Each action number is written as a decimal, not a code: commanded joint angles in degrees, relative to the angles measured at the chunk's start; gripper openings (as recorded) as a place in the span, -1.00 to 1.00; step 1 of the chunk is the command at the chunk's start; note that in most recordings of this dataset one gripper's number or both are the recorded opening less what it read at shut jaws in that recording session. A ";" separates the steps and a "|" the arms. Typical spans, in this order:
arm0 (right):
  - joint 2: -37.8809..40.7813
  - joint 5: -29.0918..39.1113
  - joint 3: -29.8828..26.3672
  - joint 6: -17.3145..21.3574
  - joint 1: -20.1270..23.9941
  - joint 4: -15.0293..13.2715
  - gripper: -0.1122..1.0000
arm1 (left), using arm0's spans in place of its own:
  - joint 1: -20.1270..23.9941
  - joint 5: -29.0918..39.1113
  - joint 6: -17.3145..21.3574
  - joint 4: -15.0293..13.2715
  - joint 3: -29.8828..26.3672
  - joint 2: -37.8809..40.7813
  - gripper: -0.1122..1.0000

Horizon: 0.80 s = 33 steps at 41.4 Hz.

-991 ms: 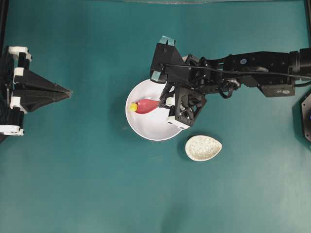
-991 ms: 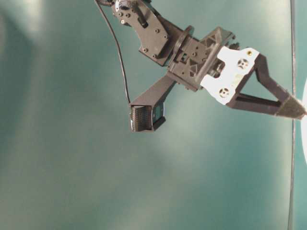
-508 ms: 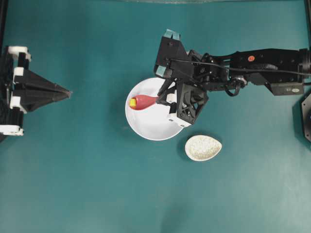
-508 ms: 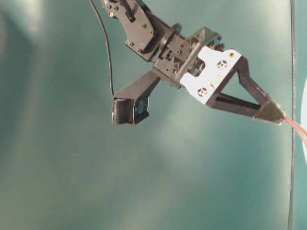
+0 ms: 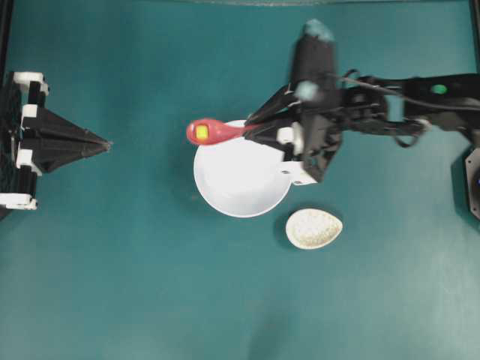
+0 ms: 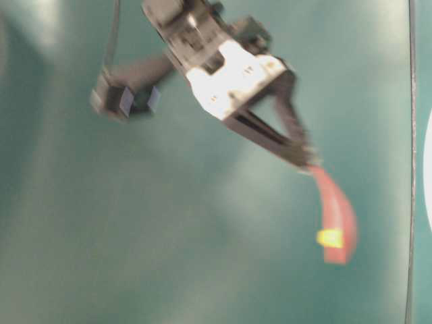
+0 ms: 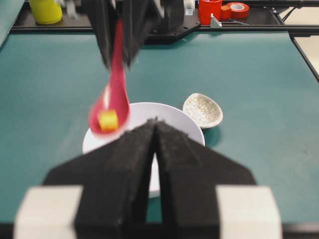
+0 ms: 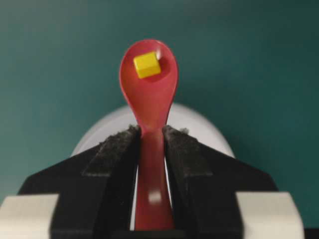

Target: Scoop the yellow hexagonal prism block from the bowl with a spoon using the right arm.

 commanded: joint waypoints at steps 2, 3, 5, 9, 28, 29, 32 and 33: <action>-6.33 -8.96 3.60 0.00 0.09 -0.09 -0.38 | 0.09 -0.26 0.09 0.18 -1.05 0.35 -0.79; -7.56 -10.63 4.75 0.00 0.09 -0.09 -0.38 | 0.00 -0.26 0.09 0.18 -1.05 0.35 -0.79; -9.58 -11.87 6.24 0.09 0.09 -0.18 -0.38 | 0.00 -0.26 0.09 0.18 -1.05 0.35 -0.79; -12.04 -11.51 7.91 0.53 0.09 -0.09 -0.38 | 0.09 -0.26 0.09 0.26 -1.14 0.44 -0.79; -11.69 -8.53 7.73 0.62 0.09 0.09 -0.38 | 0.00 -0.26 0.09 0.44 -1.05 0.35 -0.79; -11.69 -8.53 7.73 0.62 0.09 0.09 -0.38 | 0.00 -0.26 0.09 0.35 -1.05 0.35 -0.79; -11.69 -8.26 7.82 0.62 0.09 0.09 -0.38 | 0.09 -0.35 0.09 0.44 -1.05 0.35 -0.79; -11.69 -8.35 7.82 0.62 0.09 0.09 -0.38 | 0.09 -0.26 0.09 0.44 -1.05 0.35 -0.79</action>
